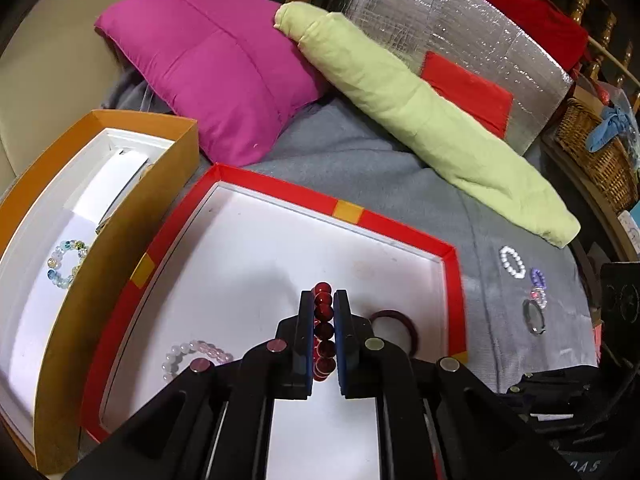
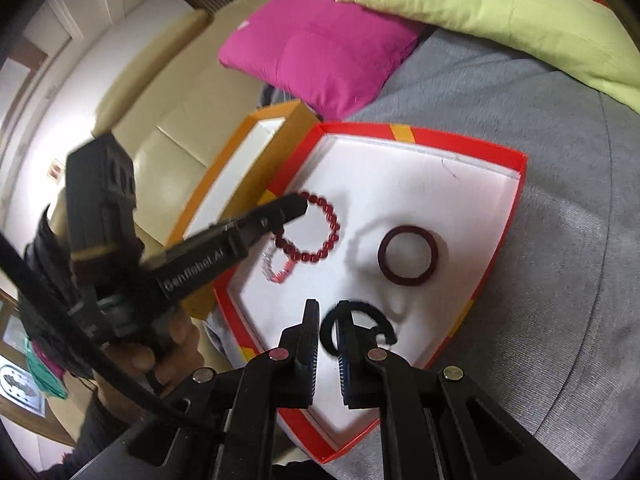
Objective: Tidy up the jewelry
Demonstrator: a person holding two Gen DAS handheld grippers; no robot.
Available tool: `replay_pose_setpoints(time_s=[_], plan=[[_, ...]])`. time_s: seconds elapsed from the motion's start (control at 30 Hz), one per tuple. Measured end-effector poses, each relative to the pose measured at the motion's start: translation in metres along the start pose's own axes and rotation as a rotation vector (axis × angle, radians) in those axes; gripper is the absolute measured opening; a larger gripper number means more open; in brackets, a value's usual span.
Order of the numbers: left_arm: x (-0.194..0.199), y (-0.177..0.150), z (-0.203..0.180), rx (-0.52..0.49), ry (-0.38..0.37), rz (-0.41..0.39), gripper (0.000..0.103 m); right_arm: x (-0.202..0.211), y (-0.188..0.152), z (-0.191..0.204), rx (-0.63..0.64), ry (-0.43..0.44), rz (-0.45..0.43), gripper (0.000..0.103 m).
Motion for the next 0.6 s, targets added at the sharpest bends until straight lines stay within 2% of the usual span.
replay_pose_setpoints(time_s=[0.2, 0.5, 0.57, 0.6], plan=[[-0.007, -0.004, 0.019, 0.008, 0.028, 0.019, 0.01, -0.022, 0.001, 0.006, 0.002, -0.019, 0.04, 0.009], [-0.003, -0.005, 0.032, -0.002, 0.07, 0.008, 0.01, -0.04, 0.003, 0.017, -0.01, 0.005, 0.068, 0.011], [-0.002, -0.004, 0.033, -0.001, 0.077, 0.006, 0.01, -0.042, 0.005, 0.015, -0.033, 0.01, 0.075, 0.027], [-0.002, -0.005, 0.034, 0.001, 0.077, 0.008, 0.01, -0.042, 0.006, 0.013, -0.047, 0.013, 0.074, 0.045]])
Point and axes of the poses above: each gripper's, at about its wrist camera, not at the fingertips, and x roughly against the way its jaws point, z to its left, y to its top, the point moved 6 cm from there along -x, roughly the way its jaws point, and after that the axes turned 8 degrees about -y, right-handed, at the moved point
